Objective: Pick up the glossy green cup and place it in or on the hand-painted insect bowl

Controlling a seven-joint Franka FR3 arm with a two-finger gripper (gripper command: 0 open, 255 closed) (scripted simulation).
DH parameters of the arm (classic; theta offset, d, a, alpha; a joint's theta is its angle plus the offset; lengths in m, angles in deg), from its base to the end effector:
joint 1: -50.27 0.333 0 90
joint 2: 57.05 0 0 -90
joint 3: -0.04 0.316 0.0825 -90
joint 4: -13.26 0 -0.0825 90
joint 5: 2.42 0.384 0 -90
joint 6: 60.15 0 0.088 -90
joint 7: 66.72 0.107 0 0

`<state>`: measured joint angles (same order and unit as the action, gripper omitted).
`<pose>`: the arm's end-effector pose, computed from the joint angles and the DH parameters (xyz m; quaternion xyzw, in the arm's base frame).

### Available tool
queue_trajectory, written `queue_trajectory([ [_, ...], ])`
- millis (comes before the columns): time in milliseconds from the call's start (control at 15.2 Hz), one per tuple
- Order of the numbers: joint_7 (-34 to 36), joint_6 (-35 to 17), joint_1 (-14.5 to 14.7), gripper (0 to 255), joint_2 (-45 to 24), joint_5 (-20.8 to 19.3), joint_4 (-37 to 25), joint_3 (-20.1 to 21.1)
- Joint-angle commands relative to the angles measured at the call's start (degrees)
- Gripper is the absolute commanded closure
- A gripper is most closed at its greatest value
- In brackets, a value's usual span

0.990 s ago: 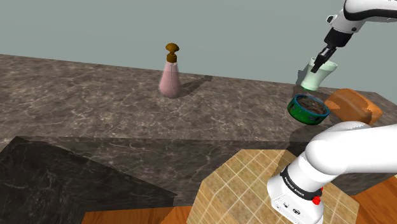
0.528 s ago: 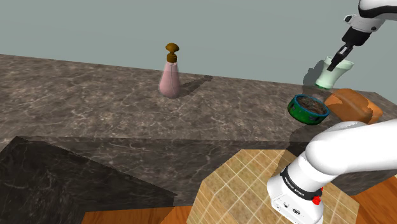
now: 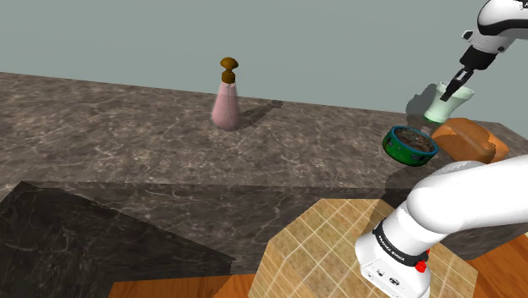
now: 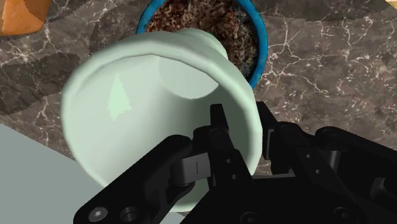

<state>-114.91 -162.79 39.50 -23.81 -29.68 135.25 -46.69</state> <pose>0.1546 -0.4305 0.5575 0.9984 -0.0040 0.0087 0.0561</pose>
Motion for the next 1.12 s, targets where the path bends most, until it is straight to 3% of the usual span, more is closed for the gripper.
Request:
queue_trajectory([
  [0, 0.2, -1.5, -0.1, 255, 0.0, -0.4, 1.5, -0.5],
  [1056, 1.4, -12.6, -0.2, 255, -1.3, -2.9, 10.9, -5.2],
])
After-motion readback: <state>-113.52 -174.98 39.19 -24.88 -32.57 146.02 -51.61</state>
